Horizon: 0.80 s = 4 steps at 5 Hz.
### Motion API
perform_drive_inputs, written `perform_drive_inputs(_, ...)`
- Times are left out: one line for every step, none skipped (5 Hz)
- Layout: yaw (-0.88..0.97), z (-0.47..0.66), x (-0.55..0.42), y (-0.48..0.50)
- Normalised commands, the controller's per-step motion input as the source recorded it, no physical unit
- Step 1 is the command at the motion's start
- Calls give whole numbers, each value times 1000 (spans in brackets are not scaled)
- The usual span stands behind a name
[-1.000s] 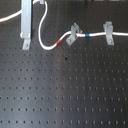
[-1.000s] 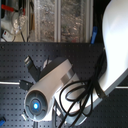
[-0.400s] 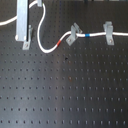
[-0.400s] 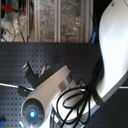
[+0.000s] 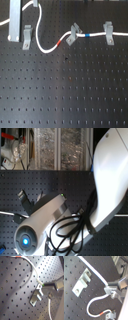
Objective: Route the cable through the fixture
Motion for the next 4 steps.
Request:
perform_drive_inputs(0,187,-397,237)
perform_drive_inputs(-20,217,-284,325)
perform_drive_inputs(-71,268,-232,269)
perform_drive_inputs(-57,226,-287,123)
